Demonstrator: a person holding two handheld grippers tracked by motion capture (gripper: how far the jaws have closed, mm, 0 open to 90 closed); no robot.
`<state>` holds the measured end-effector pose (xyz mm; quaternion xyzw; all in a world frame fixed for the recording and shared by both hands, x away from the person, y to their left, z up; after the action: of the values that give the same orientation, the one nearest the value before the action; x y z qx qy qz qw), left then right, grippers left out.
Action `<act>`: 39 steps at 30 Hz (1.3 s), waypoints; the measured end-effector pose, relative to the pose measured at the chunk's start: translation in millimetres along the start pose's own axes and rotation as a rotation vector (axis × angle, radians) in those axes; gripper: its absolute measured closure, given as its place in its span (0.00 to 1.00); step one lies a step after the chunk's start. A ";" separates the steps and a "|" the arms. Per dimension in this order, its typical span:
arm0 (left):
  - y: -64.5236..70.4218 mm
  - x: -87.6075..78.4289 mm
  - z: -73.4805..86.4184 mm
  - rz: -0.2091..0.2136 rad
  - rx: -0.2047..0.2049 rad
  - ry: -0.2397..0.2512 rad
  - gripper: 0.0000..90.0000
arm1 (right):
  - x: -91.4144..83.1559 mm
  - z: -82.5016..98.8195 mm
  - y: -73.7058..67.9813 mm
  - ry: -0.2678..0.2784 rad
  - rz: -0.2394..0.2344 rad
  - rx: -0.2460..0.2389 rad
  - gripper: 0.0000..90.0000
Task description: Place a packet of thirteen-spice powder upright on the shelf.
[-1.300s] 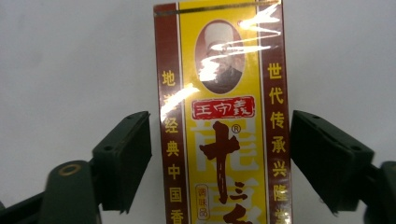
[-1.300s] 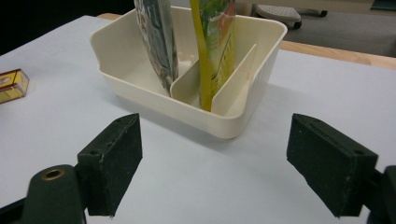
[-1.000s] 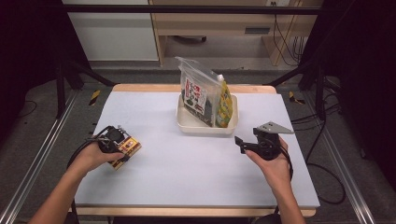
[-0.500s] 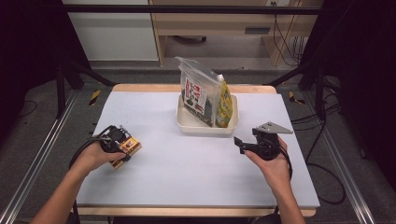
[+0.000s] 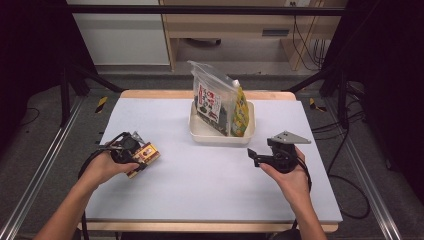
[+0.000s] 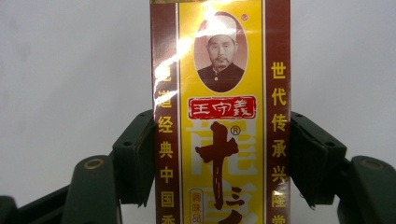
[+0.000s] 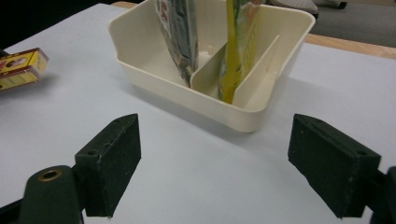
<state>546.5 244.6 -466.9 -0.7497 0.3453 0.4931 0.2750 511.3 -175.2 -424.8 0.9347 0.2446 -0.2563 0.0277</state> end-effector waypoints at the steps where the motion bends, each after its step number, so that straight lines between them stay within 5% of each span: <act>1: 4.5 -3.3 -7.4 -0.010 0.031 0.006 0.36 | 0.7 -0.6 -1.3 -0.001 -0.006 -0.005 0.19; 10: 43.0 -29.3 -70.0 -0.037 0.231 0.085 0.36 | 1.7 -10.2 -6.5 -0.007 -0.083 0.038 0.16; 13: 58.3 -38.6 -93.3 -0.066 0.306 0.103 0.36 | -3.1 -20.9 -6.9 0.007 -0.117 0.053 0.28; 18: 79.9 -49.5 -124.2 -0.097 0.414 0.132 0.36 | -6.9 -33.1 -9.6 0.018 -0.162 0.078 0.35; 30: 117.9 -56.2 -168.0 -0.111 0.542 0.197 0.36 | -2.7 -63.9 -25.6 0.003 -0.269 0.094 0.47; 39: 132.9 -52.0 -175.9 -0.107 0.572 0.217 0.36 | 12.9 -66.7 -32.9 -0.043 -0.341 0.134 0.47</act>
<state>524.0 43.8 -364.3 -0.7074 0.4575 0.2778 0.4616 536.5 -128.8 -370.8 0.8738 0.3810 -0.2931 -0.0731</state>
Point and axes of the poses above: each handheld gripper's, and its own axes: x roughly forward along the jaws, z roughly out of its underside, y roughly to its right, the point moved 5 cm from there along x, roughly forward along the jaws, and after that the axes turned 2 degrees about z, right-handed, at the moved point
